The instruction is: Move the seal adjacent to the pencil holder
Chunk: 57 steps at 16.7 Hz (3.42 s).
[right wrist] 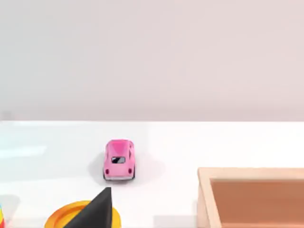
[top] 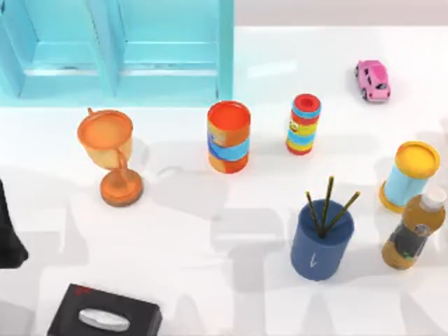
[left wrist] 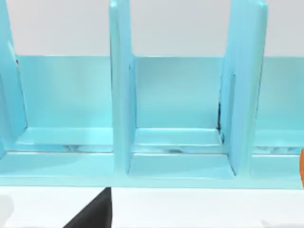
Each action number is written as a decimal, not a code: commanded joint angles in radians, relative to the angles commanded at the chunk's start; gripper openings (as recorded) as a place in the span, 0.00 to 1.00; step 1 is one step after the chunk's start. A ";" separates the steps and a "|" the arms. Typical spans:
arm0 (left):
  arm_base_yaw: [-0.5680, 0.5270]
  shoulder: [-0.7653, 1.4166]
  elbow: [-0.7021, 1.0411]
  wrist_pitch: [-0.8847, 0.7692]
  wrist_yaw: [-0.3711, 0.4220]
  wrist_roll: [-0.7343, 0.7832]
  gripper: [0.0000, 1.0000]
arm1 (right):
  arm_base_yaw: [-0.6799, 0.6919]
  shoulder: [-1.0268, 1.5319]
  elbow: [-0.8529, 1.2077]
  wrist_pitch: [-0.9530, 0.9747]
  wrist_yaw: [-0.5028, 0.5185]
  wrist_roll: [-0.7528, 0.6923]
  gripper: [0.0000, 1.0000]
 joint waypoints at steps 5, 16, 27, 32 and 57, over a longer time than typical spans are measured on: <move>0.012 0.063 0.062 -0.056 0.000 0.012 1.00 | 0.000 0.000 0.000 0.000 0.000 0.000 1.00; 0.146 0.949 0.828 -0.700 -0.002 0.153 1.00 | 0.000 0.000 0.000 0.000 0.000 0.000 1.00; 0.260 1.785 1.525 -1.271 0.000 0.282 1.00 | 0.000 0.000 0.000 0.000 0.000 0.000 1.00; 0.266 1.832 1.564 -1.303 0.001 0.290 1.00 | 0.000 0.000 0.000 0.000 0.000 0.000 1.00; 0.270 1.914 1.265 -0.923 0.001 0.295 0.47 | 0.000 0.000 0.000 0.000 0.000 0.000 1.00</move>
